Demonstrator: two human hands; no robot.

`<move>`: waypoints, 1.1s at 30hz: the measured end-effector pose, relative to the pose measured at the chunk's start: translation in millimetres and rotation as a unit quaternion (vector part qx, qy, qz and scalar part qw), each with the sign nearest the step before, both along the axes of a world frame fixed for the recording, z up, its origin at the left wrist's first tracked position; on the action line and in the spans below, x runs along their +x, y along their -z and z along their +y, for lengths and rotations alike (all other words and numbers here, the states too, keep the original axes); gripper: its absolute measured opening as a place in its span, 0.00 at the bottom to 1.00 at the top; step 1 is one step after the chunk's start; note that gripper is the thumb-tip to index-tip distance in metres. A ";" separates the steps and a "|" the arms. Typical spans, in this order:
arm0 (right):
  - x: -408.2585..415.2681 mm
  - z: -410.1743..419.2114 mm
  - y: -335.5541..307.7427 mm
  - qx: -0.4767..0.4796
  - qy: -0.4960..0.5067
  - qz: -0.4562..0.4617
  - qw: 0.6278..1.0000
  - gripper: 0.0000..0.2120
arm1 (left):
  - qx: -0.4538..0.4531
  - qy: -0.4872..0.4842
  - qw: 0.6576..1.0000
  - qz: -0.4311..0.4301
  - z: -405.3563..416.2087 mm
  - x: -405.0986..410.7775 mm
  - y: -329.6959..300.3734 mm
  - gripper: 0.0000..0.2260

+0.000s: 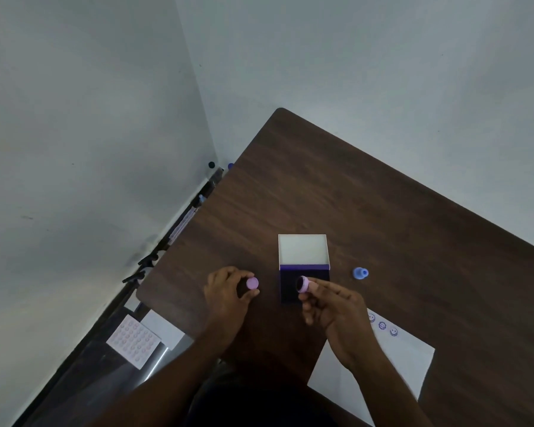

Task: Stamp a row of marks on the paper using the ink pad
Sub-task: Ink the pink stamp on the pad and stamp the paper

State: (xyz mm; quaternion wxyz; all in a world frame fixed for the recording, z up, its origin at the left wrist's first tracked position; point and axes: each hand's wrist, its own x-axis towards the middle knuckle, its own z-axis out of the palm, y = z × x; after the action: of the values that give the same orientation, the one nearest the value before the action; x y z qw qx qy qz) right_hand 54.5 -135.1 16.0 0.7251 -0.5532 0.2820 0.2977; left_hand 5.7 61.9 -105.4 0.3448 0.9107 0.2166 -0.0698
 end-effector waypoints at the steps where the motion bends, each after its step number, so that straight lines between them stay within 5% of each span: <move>1: 0.1 1.2 -0.8 0.003 0.003 0.007 1.000 0.07 | -0.001 0.000 1.000 0.007 0.5 0.1 0.5 0.14; 5: -1.5 1.9 -6.5 0.034 0.002 0.015 0.999 0.11 | -0.018 0.008 1.000 0.018 1.8 1.8 -2.5 0.16; 11: -6.5 -3.2 -9.6 0.095 0.023 0.025 0.995 0.11 | -0.150 -0.047 0.986 -0.049 -14.4 9.8 -44.6 0.02; 16: -11.5 -12.4 -13.7 0.204 0.098 0.065 0.972 0.08 | -0.272 0.072 0.957 -0.064 -48.7 14.3 -98.8 0.10; 21: -11.8 -17.2 -18.2 0.275 0.164 0.092 0.943 0.09 | -0.264 0.089 0.955 -0.103 -72.3 14.6 -119.2 0.20; 25: -14.6 -21.0 -16.7 0.338 0.184 0.105 0.917 0.24 | -0.222 0.110 0.960 -0.129 -77.9 19.6 -126.1 0.24; 33: -24.1 -35.8 -12.6 0.406 0.208 0.097 0.884 0.28 | -0.178 0.170 0.951 -0.188 -91.3 22.8 -138.4 0.23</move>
State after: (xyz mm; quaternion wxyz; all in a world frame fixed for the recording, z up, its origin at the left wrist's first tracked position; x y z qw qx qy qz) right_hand 30.4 -171.0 28.6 0.9007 -0.1072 0.3136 0.2809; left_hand 28.5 -29.4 33.0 0.5187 0.8545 -0.0265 0.0076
